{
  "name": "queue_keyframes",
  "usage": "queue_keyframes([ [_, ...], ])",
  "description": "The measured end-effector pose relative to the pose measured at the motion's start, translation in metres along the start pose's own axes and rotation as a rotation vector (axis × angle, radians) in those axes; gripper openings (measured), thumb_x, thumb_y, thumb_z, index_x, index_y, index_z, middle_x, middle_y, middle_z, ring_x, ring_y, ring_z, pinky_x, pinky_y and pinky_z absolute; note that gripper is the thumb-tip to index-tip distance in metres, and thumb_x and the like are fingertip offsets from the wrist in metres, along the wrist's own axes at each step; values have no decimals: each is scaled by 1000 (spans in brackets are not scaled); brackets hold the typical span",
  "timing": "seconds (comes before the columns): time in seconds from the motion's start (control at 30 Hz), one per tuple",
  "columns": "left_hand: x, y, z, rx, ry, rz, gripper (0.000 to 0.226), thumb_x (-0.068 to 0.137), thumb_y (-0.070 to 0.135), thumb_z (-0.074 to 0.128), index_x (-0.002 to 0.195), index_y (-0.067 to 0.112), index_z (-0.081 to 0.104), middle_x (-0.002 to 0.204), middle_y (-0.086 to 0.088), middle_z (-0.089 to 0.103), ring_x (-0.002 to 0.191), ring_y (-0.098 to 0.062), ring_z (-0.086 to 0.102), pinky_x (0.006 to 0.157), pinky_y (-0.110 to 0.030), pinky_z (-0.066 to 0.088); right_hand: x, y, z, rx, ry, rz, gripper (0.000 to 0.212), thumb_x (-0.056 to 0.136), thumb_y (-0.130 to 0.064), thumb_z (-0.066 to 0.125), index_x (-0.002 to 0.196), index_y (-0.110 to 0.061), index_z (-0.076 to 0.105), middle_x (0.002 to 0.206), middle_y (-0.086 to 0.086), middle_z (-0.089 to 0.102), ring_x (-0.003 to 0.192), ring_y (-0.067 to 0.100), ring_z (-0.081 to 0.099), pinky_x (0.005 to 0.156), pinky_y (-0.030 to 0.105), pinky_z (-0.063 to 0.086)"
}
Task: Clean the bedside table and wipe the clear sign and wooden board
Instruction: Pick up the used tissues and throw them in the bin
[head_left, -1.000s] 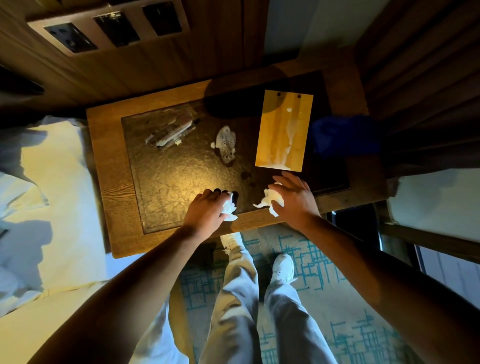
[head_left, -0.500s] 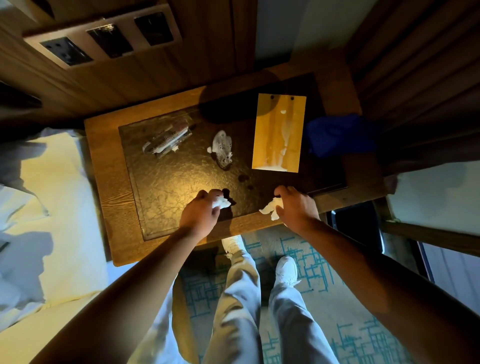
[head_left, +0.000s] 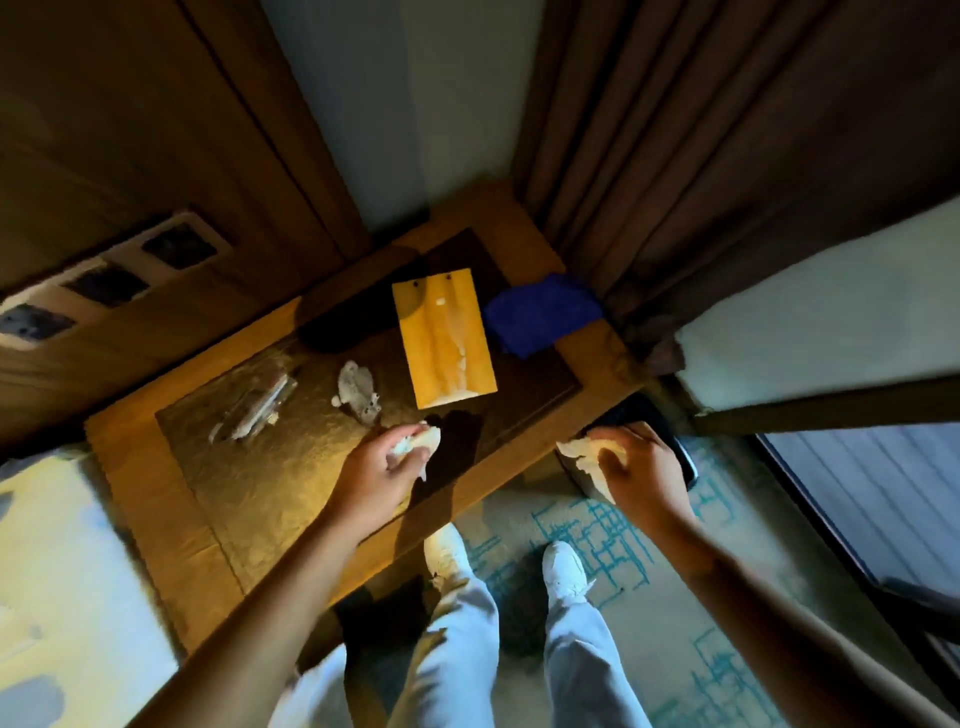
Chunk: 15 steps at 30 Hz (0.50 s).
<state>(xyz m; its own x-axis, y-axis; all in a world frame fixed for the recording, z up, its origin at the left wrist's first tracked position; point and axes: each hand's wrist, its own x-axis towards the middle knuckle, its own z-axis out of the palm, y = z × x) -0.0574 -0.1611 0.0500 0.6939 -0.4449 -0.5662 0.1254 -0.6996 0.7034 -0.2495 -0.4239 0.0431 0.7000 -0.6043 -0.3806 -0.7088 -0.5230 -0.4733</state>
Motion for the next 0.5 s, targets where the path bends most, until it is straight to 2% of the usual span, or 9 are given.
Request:
queue_keyframes([
  [0.07,4,22,9,-159,-96,21,22,96,29,61,108,45,71,109,16,70,92,-9,66,67,-17,49,-16,12,-11,69,61,100,40,83,-17,56,118,-25,73,120,4,65,105,25,64,86,26,44],
  [0.13,8,42,19,-268,-162,45,31,95,18,52,112,34,74,125,9,68,107,-14,64,67,-14,51,-33,26,-16,146,71,219,45,80,-13,60,122,-23,71,122,6,65,106,27,63,84,22,40],
  [0.2,9,63,30,-202,-216,125,43,98,3,45,115,32,72,131,11,64,113,-8,62,73,-16,53,-51,42,-23,196,126,296,53,77,-10,66,129,-23,65,116,6,66,94,27,63,79,22,38],
  [0.27,10,75,45,-102,-253,199,51,97,1,45,120,40,69,133,17,61,120,-9,60,89,-24,54,-68,56,-29,256,214,384,59,77,-7,69,133,-21,58,103,2,64,83,22,57,76,24,37],
  [0.33,9,81,61,-58,-294,265,50,97,4,49,129,39,65,137,15,60,126,-10,57,103,-33,51,-83,71,-32,332,290,499,53,78,-3,71,127,-19,57,97,2,63,81,23,57,74,26,38],
  [0.37,6,84,71,-44,-307,285,49,97,5,52,132,38,63,139,14,59,127,-8,56,106,-32,48,-89,80,-35,367,319,553,47,78,-3,71,121,-19,59,95,5,64,80,25,58,73,27,39],
  [0.43,1,86,94,3,-313,294,48,96,6,58,128,41,64,138,14,60,126,-4,56,105,-25,46,-99,100,-39,415,353,613,37,77,-5,73,110,-21,64,92,10,68,77,28,60,70,27,40],
  [0.5,-7,85,117,25,-324,290,47,93,4,62,116,45,65,130,14,64,119,3,59,97,-15,46,-107,120,-40,431,359,623,31,77,-7,76,104,-21,69,88,11,70,70,27,60,65,26,39],
])
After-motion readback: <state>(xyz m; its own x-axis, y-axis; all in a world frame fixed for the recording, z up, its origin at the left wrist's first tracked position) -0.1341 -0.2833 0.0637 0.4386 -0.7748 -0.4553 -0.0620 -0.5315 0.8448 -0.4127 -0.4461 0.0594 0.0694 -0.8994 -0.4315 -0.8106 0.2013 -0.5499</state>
